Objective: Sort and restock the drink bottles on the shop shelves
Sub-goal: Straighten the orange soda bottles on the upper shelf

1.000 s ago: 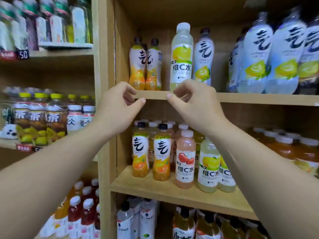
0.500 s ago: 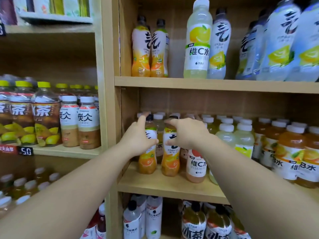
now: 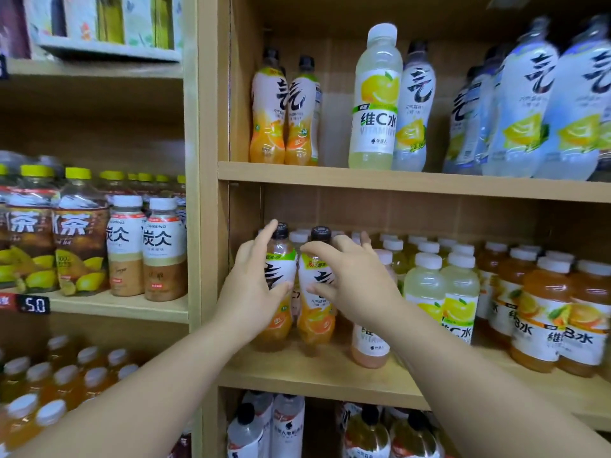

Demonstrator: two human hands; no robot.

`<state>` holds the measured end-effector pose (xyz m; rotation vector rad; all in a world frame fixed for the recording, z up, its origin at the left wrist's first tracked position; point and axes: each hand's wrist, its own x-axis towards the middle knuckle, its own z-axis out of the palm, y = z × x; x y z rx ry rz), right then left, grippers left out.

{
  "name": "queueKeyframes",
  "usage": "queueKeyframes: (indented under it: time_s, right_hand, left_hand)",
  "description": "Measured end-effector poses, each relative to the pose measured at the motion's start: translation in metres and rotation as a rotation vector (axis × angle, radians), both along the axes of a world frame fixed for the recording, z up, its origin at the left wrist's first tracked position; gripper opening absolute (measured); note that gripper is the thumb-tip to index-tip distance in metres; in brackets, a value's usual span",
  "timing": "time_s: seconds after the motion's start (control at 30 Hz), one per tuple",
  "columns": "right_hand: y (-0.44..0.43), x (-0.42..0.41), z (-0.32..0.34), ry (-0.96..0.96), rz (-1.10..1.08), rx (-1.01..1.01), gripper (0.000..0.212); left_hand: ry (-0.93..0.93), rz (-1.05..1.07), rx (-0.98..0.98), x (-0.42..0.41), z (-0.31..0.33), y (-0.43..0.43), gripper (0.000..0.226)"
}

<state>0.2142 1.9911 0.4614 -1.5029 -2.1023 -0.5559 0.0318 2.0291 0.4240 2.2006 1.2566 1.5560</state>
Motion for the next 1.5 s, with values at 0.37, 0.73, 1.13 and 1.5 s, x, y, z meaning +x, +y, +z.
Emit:
queueKeyframes:
  time_s: [0.37,0.73,1.13,1.5]
  right_hand:
    - [-0.078,-0.007,0.142,0.379,0.366,0.386,0.051]
    - [-0.018,-0.027,0.243,0.459,0.243,0.423,0.049]
    - [0.031,-0.035,0.194,0.628,0.268,0.392,0.081]
    - [0.014,-0.029,0.164,0.621,0.206,0.22,0.075]
  left_hand:
    - [-0.039,-0.069,0.489,-0.04,0.143,-0.083,0.093]
    - [-0.051,-0.004,0.366,-0.029,0.258,-0.014,0.087]
    - [0.02,0.243,0.377,-0.014,0.246,0.018,0.083]
    - [0.143,0.223,0.3,-0.027,0.174,0.003,0.085]
